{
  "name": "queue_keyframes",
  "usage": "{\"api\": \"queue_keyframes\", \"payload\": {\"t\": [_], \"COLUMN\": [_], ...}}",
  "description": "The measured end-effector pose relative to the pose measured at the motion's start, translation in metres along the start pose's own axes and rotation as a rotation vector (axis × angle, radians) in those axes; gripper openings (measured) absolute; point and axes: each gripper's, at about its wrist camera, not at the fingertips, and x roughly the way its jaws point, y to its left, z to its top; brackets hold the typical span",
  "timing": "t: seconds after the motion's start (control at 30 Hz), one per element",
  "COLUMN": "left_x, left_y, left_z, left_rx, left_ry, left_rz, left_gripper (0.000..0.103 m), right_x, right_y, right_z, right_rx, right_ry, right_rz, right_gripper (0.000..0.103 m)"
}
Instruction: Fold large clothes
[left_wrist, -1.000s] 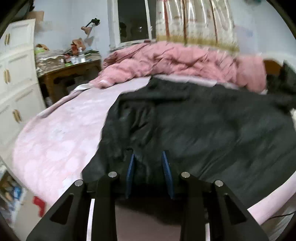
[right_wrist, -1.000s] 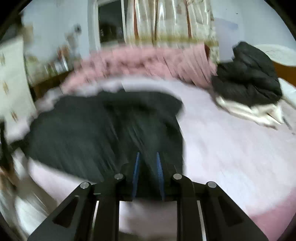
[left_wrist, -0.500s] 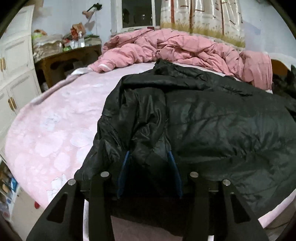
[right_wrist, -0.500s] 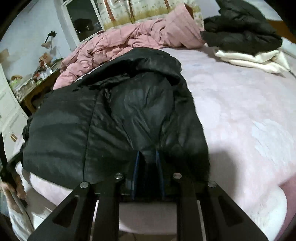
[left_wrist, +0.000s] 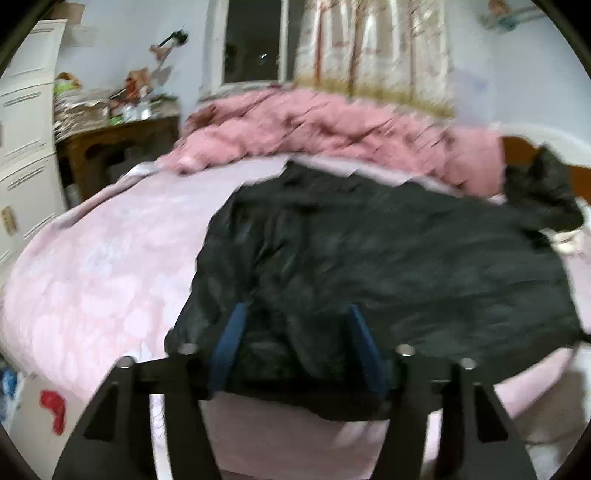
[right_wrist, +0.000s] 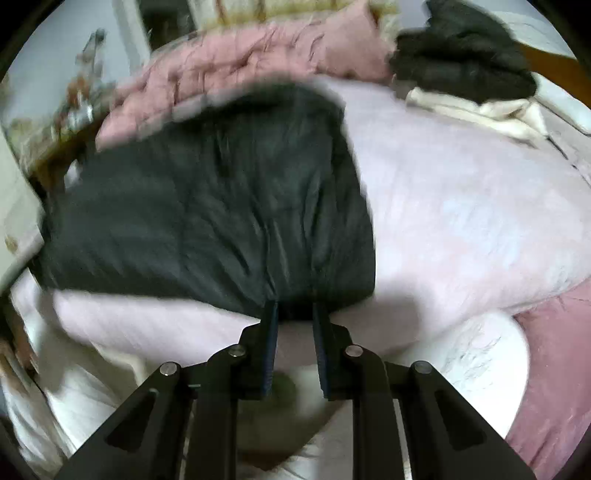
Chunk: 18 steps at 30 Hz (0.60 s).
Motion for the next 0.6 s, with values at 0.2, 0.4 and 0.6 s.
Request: {"api": "queue_keyframes", "payload": {"t": [0.2, 0.4, 0.6], "left_x": [0.007, 0.073, 0.055], "left_y": [-0.022, 0.005, 0.004], "left_z": [0.043, 0.010, -0.004], "left_rx": [0.072, -0.008, 0.026], "left_ry": [-0.012, 0.225, 0.216], "left_rz": [0.091, 0.065, 0.083], "left_gripper": [0.069, 0.067, 0.067], "right_x": [0.013, 0.086, 0.062], "right_y": [0.035, 0.011, 0.015], "right_z": [0.084, 0.060, 0.021], "right_rx": [-0.048, -0.009, -0.076], "right_ry": [-0.194, 0.024, 0.018], "right_rz": [-0.003, 0.066, -0.003], "right_gripper": [0.030, 0.028, 0.028]}}
